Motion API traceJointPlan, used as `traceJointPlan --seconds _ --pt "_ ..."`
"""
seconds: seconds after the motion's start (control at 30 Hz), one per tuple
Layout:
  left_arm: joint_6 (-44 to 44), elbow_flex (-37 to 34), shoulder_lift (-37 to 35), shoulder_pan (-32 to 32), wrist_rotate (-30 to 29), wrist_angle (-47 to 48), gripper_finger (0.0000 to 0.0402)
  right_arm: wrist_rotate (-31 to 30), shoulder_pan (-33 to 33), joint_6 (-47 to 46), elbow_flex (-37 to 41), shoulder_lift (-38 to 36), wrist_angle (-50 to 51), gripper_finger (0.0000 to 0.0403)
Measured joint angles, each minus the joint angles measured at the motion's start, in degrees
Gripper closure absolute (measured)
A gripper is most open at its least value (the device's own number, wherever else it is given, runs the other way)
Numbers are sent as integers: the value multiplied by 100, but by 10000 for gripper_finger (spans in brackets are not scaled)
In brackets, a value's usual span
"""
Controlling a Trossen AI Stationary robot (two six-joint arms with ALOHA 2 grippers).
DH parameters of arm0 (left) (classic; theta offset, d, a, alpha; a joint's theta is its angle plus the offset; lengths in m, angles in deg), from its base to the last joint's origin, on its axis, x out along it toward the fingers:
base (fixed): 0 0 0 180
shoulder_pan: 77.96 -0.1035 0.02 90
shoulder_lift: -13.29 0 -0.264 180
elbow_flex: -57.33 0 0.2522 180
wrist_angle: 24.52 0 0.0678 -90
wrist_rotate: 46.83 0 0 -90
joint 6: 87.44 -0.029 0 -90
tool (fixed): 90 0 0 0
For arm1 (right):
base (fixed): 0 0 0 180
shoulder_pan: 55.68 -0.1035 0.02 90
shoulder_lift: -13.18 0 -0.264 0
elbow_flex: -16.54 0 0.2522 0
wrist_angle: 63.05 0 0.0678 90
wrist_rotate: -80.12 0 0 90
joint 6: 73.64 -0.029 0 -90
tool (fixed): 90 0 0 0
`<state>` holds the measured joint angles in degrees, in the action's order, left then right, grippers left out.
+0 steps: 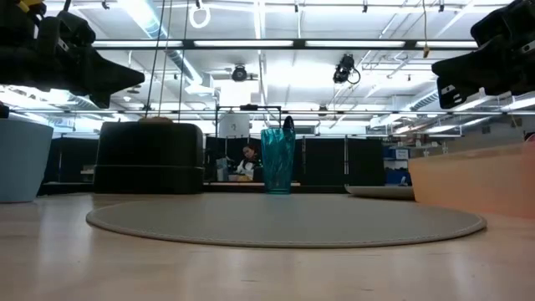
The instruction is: Arrange a breakfast setting
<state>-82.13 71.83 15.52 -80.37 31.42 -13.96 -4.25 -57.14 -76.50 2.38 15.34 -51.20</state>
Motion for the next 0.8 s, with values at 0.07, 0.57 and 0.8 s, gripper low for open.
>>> traceJointPlan --seconds 0.07,0.57,0.8 --pt "2 0 0 0 0 0 377 0 0 0 -1 2 0 389" --pt "-23 0 -1 -2 -1 0 377 0 0 1 0 0 0 389" --pt "-125 -15 -2 4 -120 -111 377 0 2 1 0 0 0 389"
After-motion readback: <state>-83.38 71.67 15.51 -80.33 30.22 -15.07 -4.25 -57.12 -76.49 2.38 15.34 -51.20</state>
